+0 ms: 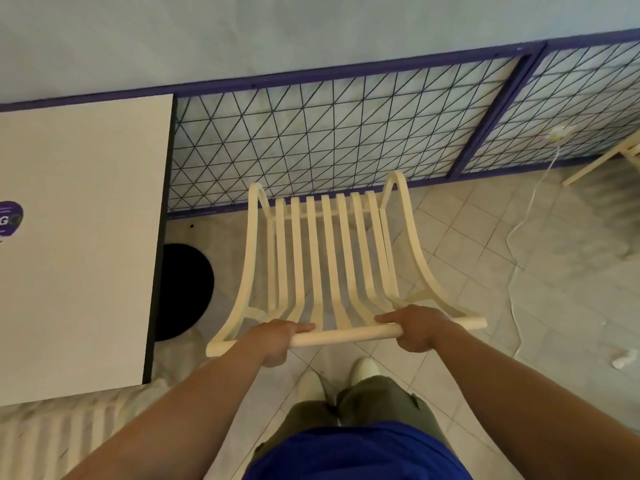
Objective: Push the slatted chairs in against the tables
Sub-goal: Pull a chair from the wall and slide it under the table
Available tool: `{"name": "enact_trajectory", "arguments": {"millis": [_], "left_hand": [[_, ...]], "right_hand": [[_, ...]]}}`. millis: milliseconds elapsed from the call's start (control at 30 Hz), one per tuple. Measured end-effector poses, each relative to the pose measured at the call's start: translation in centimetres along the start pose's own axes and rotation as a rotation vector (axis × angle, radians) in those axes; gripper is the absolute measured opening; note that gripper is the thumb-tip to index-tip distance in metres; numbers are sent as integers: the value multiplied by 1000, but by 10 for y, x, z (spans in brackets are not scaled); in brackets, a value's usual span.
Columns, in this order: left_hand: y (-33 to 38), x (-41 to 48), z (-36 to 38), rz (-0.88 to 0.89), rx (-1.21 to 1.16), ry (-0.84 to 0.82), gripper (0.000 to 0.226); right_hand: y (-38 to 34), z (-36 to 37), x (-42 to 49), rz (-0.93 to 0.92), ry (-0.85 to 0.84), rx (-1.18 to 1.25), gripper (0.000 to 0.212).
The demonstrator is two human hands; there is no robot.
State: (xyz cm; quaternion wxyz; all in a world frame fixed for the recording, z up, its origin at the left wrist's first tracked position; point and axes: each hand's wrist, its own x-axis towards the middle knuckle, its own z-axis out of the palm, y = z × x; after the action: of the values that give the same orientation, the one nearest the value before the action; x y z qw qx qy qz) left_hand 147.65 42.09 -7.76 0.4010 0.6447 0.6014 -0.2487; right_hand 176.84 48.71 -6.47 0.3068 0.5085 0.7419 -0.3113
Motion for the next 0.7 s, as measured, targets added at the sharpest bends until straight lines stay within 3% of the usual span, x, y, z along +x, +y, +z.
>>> {"name": "enact_trajectory", "arguments": {"millis": [200, 433, 700], "left_hand": [[1, -1, 0, 10, 31, 14, 90], [5, -3, 2, -43, 16, 46, 90], [6, -2, 9, -101, 15, 99, 91]], "right_hand": [[2, 2, -1, -5, 19, -6, 63], [19, 1, 1, -59, 7, -41, 79], [27, 1, 14, -175, -67, -43, 83]]}}
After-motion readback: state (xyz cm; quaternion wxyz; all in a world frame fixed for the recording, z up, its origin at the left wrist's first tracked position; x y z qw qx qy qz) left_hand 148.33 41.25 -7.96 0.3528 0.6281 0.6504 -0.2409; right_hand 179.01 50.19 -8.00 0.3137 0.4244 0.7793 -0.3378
